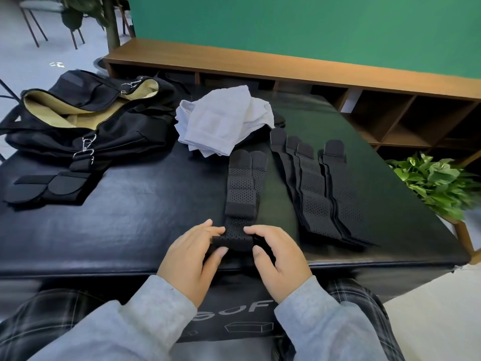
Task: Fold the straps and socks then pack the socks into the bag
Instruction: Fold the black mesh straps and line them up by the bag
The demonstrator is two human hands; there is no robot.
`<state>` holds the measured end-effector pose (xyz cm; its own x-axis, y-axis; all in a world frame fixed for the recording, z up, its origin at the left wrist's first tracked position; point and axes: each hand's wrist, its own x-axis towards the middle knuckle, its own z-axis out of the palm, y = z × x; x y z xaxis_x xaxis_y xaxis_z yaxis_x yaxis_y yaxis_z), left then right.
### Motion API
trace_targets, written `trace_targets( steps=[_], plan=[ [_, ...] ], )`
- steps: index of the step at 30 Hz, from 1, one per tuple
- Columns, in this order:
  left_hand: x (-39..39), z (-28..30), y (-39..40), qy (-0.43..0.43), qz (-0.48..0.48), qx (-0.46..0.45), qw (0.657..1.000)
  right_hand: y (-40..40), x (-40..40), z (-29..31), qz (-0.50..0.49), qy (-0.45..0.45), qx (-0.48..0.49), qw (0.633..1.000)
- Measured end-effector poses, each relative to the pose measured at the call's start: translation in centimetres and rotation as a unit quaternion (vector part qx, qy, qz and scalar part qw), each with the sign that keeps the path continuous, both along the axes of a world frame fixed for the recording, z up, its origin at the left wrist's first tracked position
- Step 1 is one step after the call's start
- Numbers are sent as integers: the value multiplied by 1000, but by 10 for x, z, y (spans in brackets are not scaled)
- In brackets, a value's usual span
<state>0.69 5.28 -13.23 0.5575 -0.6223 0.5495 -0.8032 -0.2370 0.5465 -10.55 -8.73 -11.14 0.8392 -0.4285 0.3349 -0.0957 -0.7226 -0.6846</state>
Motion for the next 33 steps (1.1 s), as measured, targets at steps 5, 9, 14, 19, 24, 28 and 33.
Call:
trace_targets(
  steps=[5, 9, 14, 19, 24, 28, 33],
  plan=[
    [-6, 6, 2, 23, 16, 2, 1000, 5, 1, -1, -39, 32, 20, 999],
    [-8, 10, 0, 105, 53, 19, 993, 6, 2, -5, -77, 38, 44, 995],
    [-10, 12, -2, 115, 71, 47, 990, 9, 3, -10, -98, 7, 0, 995],
    [-5, 7, -1, -44, 35, 102, 993, 8, 5, -17, -92, -47, -89, 991],
    [-6, 2, -3, -52, 62, 120, 990, 10, 7, -20, -90, -21, -121, 988],
    [-6, -1, -3, -76, 53, 138, 986, 14, 8, -20, -87, 23, -173, 981],
    [-6, -2, -3, -80, 53, 139, 986, 11, 11, -23, -101, -6, -176, 979]
  ],
)
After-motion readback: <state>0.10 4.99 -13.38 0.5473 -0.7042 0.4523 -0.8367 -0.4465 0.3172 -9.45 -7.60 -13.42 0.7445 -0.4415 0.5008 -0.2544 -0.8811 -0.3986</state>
